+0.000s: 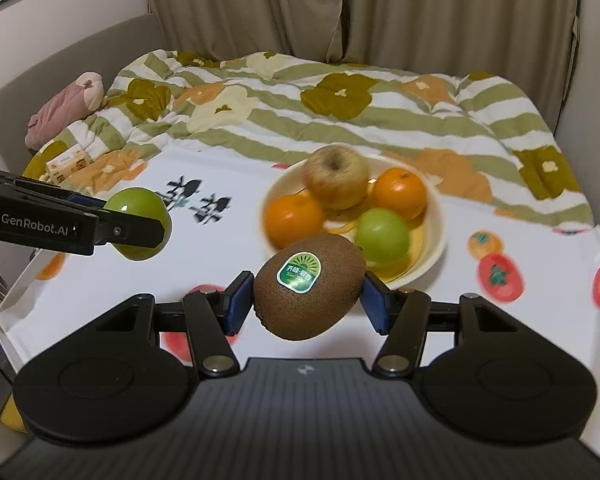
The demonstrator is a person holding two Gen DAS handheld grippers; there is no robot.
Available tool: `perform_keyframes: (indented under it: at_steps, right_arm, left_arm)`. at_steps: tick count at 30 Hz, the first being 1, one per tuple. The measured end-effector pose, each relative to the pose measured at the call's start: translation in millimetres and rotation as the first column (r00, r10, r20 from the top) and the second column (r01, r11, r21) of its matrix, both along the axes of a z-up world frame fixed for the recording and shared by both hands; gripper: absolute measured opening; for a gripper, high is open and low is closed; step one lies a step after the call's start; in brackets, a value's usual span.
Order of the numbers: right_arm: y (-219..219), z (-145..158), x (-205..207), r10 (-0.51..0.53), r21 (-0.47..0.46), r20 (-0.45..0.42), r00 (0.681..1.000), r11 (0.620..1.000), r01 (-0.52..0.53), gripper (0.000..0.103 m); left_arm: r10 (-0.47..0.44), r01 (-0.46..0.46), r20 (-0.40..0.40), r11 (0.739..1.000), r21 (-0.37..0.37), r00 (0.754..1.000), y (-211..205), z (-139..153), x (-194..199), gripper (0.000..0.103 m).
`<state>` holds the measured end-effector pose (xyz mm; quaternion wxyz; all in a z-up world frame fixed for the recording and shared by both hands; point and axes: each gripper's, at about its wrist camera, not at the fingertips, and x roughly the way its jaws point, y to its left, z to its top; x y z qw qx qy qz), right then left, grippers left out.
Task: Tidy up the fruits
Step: 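Carry the green apple and kiwi into the duck bowl and release both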
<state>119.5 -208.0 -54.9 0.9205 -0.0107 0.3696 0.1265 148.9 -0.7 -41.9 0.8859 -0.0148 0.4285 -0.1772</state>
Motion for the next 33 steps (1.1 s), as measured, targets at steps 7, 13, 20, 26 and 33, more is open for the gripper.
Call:
perform_keyframes:
  at_steps: [7, 13, 20, 26, 33]
  right_arm:
    - [-39, 5, 30, 0.033, -0.026, 0.015, 0.999, 0.999, -0.033, 0.073]
    - [-72, -3, 62, 0.064, -0.039, 0.004, 0.998, 0.997, -0.064, 0.073]
    - [-92, -19, 95, 0.106, -0.042, -0.014, 0.994, 0.993, -0.106, 0.073]
    - [-95, -30, 115, 0.149, -0.035, -0.025, 0.989, 0.988, -0.15, 0.073]
    - [-101, -35, 128, 0.15, -0.017, -0.035, 0.988, 0.988, -0.151, 0.073]
  left_arm:
    - [-0.009, 0.009, 0.01, 1.0, 0.013, 1.0, -46, 2, 26, 0.058]
    - [-0.018, 0.018, 0.007, 0.999, 0.043, 1.0, -82, -9, 53, 0.058]
    - [-0.033, 0.032, 0.007, 0.994, 0.106, 0.999, -114, -27, 81, 0.058]
    - [-0.044, 0.043, 0.004, 0.986, 0.161, 0.999, -130, -42, 97, 0.058]
    - [-0.079, 0.071, 0.028, 0.973, 0.218, 0.996, -143, -48, 99, 0.058]
